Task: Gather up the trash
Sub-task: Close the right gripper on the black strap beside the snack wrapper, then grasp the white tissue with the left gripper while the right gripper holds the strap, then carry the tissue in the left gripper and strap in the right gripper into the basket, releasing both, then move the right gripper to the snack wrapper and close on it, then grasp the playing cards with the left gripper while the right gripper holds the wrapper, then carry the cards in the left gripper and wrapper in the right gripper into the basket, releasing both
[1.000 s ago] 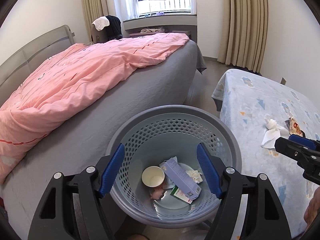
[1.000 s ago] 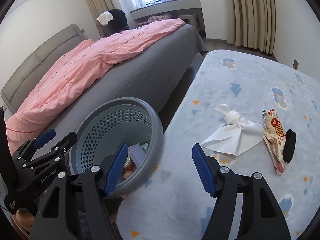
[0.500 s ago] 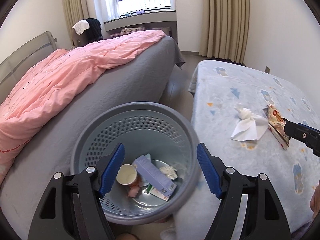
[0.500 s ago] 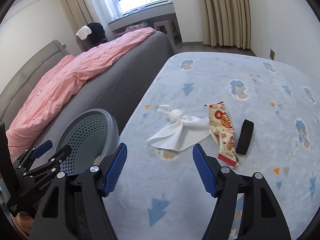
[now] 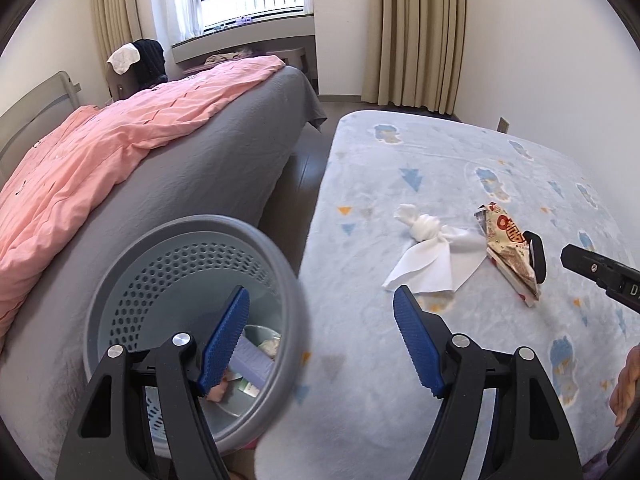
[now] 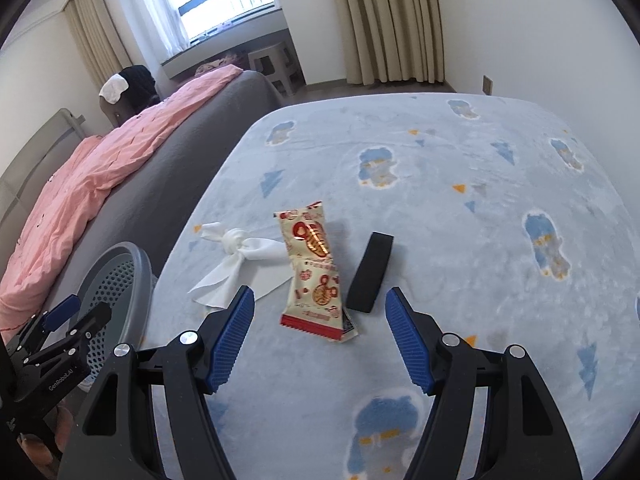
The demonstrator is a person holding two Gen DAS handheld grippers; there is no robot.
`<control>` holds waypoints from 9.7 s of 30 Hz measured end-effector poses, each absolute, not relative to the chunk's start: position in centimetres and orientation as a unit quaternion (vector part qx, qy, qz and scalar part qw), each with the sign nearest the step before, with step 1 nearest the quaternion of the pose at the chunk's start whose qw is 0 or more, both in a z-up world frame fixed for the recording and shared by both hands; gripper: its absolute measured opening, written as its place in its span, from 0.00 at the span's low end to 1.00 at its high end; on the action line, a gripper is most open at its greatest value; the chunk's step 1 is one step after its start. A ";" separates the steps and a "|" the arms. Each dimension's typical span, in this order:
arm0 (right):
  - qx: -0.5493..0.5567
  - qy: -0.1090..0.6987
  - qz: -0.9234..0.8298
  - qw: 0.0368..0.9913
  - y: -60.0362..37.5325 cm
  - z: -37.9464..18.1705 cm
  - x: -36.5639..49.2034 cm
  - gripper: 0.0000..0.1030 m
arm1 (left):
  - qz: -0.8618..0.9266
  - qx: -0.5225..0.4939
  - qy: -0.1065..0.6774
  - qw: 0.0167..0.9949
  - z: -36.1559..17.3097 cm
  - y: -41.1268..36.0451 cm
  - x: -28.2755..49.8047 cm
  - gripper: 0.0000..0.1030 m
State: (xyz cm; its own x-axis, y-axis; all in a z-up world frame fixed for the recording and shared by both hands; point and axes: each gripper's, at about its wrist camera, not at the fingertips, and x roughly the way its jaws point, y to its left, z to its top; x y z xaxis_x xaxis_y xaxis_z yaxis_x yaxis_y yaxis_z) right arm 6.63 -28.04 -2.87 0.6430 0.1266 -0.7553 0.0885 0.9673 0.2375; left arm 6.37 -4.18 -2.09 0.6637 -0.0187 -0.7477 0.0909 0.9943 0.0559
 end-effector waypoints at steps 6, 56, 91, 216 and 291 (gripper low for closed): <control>0.119 0.446 -0.023 0.887 -30.4 -5.1 8.1 0.65 | -0.036 0.048 0.414 0.908 -2.7 -5.6 7.9 0.69; 0.159 0.446 -0.018 0.881 -32.4 -5.2 11.8 0.18 | -0.097 0.052 0.479 0.871 -10.0 -14.2 16.9 0.37; 0.098 0.427 0.208 0.875 -8.3 0.3 10.8 0.18 | 0.058 0.008 0.414 0.908 -0.9 9.8 6.1 0.05; 0.194 0.411 -0.047 0.890 -38.7 -3.0 9.0 0.30 | -0.130 0.033 0.496 0.858 -8.5 -22.5 11.3 0.68; 0.041 0.452 0.219 0.864 -2.0 -2.5 11.4 0.51 | 0.127 -0.028 0.408 0.904 -1.1 15.1 5.4 0.72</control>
State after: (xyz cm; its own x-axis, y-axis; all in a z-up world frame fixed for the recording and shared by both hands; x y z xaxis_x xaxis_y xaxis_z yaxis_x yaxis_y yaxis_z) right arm 11.39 -2.02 -2.47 0.4946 0.4157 -0.7633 -0.3423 0.9004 0.2685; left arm 5.38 15.12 -1.14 0.6346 0.2075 -0.7445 -0.2530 0.9660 0.0535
